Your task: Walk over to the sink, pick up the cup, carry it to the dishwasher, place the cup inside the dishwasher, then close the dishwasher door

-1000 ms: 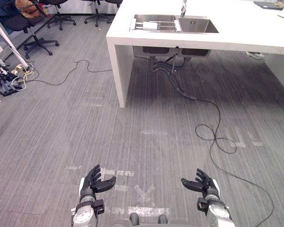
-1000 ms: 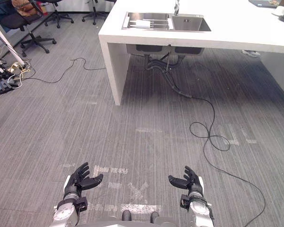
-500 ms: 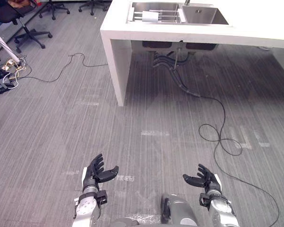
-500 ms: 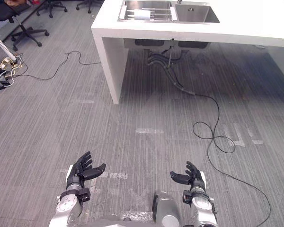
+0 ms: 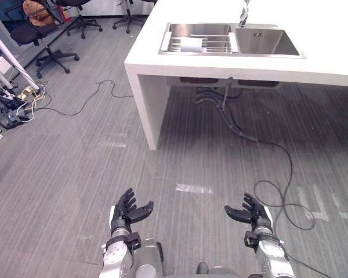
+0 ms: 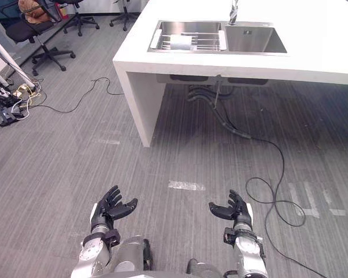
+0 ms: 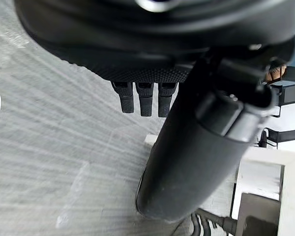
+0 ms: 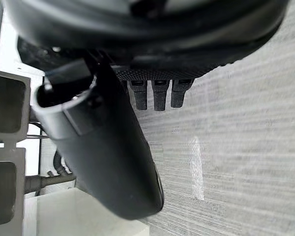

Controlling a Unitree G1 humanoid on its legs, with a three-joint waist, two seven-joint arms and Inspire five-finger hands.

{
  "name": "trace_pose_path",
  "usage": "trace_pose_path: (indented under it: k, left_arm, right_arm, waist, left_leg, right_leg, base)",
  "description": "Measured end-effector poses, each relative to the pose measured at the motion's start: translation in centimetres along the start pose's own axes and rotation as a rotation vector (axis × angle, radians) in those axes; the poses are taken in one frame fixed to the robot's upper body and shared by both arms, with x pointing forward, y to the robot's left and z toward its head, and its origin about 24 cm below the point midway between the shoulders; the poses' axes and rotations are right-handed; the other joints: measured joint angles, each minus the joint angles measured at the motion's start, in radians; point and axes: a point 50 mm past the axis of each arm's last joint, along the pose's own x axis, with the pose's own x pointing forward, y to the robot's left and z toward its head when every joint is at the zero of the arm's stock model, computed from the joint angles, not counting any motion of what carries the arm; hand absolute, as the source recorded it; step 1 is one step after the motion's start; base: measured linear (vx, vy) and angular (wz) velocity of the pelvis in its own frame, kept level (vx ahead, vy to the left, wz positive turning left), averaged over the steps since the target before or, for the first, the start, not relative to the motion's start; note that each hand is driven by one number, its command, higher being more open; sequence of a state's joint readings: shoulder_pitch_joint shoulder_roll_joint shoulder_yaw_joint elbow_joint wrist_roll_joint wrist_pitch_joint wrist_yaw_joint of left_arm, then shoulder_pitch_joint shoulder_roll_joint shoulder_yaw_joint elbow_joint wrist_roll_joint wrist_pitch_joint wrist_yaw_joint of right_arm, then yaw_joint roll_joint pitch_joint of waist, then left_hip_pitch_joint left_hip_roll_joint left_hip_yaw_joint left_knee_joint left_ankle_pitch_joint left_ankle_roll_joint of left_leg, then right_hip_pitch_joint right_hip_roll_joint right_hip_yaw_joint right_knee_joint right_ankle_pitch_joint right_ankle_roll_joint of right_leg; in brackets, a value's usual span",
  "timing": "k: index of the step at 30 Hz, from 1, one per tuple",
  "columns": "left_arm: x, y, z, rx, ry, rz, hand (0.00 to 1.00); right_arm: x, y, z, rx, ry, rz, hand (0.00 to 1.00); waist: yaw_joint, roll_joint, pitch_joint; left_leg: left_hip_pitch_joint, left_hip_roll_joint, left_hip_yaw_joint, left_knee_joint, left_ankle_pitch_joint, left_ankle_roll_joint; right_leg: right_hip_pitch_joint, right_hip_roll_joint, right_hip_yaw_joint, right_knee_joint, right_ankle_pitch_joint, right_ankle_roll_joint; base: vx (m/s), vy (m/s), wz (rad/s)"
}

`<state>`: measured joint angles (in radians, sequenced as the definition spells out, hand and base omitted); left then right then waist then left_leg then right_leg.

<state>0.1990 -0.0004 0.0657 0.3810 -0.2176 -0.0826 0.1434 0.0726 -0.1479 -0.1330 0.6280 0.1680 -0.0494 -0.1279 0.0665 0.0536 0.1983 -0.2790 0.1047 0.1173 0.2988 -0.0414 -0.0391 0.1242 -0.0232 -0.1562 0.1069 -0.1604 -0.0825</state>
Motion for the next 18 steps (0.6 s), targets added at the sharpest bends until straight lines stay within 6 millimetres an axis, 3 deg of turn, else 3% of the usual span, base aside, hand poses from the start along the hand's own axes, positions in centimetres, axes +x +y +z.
trace_pose_path:
  k: [1, 2, 4, 6, 8, 9, 11, 14, 15, 17, 18]
  left_arm:
    - [0.1, 0.3, 0.0, 0.005, 0.002, 0.012, 0.90]
    - [0.3, 0.7, 0.3, 0.015, -0.005, 0.022, 0.90]
    - [0.5, 0.7, 0.3, 0.022, 0.000, 0.018, 0.90]
    - [0.1, 0.9, -0.2, 0.031, 0.015, 0.020, 0.90]
    - [-0.1, 0.9, -0.5, 0.071, 0.027, -0.006, 0.90]
    - [-0.1, 0.7, -0.5, 0.080, 0.027, -0.017, 0.90]
    - [-0.1, 0.5, -0.3, 0.084, 0.019, -0.031, 0.90]
    - [0.0, 0.2, -0.1, 0.080, 0.009, -0.038, 0.90]
    - [0.2, 0.0, 0.2, 0.076, 0.001, -0.043, 0.90]
    - [0.5, -0.4, 0.6, 0.068, -0.011, -0.048, 0.90]
    - [0.6, 0.2, 0.7, 0.079, -0.012, -0.034, 0.90]
  right_arm:
    - [0.1, 0.5, -0.6, 0.005, 0.031, 0.006, 0.90]
    - [0.1, 0.8, -0.7, 0.010, 0.038, 0.015, 0.90]
    - [0.2, 0.9, -0.6, 0.011, 0.039, 0.015, 0.90]
    - [0.1, 1.3, -0.8, 0.005, 0.043, 0.032, 0.90]
    - [-0.2, 2.0, -1.2, -0.011, 0.055, 0.064, 0.90]
    - [-0.3, 2.1, -1.4, -0.014, 0.061, 0.072, 0.90]
    - [-0.8, 2.5, -2.3, -0.007, 0.084, 0.087, 0.90]
    - [-1.1, 3.0, -2.7, 0.002, 0.097, 0.099, 0.90]
    - [-1.0, 3.0, -2.6, 0.000, 0.095, 0.102, 0.90]
    - [-0.9, 2.9, -2.6, -0.004, 0.096, 0.100, 0.90]
    - [-1.0, 2.8, -2.8, -0.009, 0.106, 0.101, 0.90]
  waist:
    - [0.008, -0.020, 0.003]
    - [0.007, -0.040, 0.002]
    - [0.005, -0.050, 0.005]
    - [0.017, -0.050, 0.005]
    - [-0.005, -0.055, 0.007]
    - [-0.011, -0.058, 0.006]
    - [-0.024, -0.072, -0.003]
    - [-0.045, -0.079, -0.008]
    - [-0.059, -0.074, -0.005]
    - [-0.057, -0.066, 0.000]
    - [-0.057, -0.077, -0.003]
  left_leg:
    - [0.034, -0.024, 0.021, -0.021, 0.044, 0.038]
    - [0.034, -0.047, 0.025, -0.016, 0.021, 0.054]
    - [0.026, -0.073, 0.040, 0.053, -0.056, 0.080]
    - [0.086, -0.084, 0.076, 0.049, -0.106, 0.097]
    - [0.181, -0.108, 0.083, 0.025, -0.147, 0.115]
    - [0.203, -0.113, 0.078, 0.018, -0.152, 0.111]
    - [0.277, -0.124, 0.066, -0.010, -0.177, 0.117]
    - [0.324, -0.121, 0.038, -0.036, -0.195, 0.104]
    - [0.342, -0.107, 0.020, -0.045, -0.197, 0.099]
    - [0.371, -0.073, 0.012, -0.058, -0.211, 0.068]
    - [0.403, -0.075, 0.002, -0.063, -0.231, 0.033]
  right_leg:
    - [0.017, -0.023, 0.023, 0.006, -0.023, 0.036]
    - [0.014, -0.047, 0.036, 0.014, -0.034, 0.053]
    - [0.006, -0.084, 0.080, 0.076, -0.062, 0.096]
    - [-0.046, -0.111, 0.122, 0.265, -0.086, 0.140]
    - [-0.206, -0.147, 0.150, 0.674, -0.049, 0.256]
    - [-0.238, -0.155, 0.150, 0.745, -0.050, 0.255]
    - [-0.337, -0.161, 0.110, 0.831, -0.073, 0.215]
    - [-0.415, -0.153, 0.048, 0.746, -0.104, 0.164]
    - [-0.439, -0.133, 0.034, 0.629, -0.106, 0.152]
    - [-0.455, -0.092, 0.029, 0.392, -0.045, 0.139]
    - [-0.435, -0.082, 0.023, 0.243, 0.154, 0.097]
  base:
    - [0.34, 0.242, -0.20]
    - [0.34, 0.229, -0.06]
    - [0.31, 0.224, -0.06]
    - [0.35, 0.276, -0.42]
    - [0.31, 0.174, -0.11]
    - [0.30, 0.091, 0.19]
    - [0.34, 0.029, 0.21]
    - [0.34, -0.062, 0.32]
    - [0.40, -0.148, 0.36]
    - [0.40, -0.174, 0.23]
    - [0.44, -0.187, 0.05]
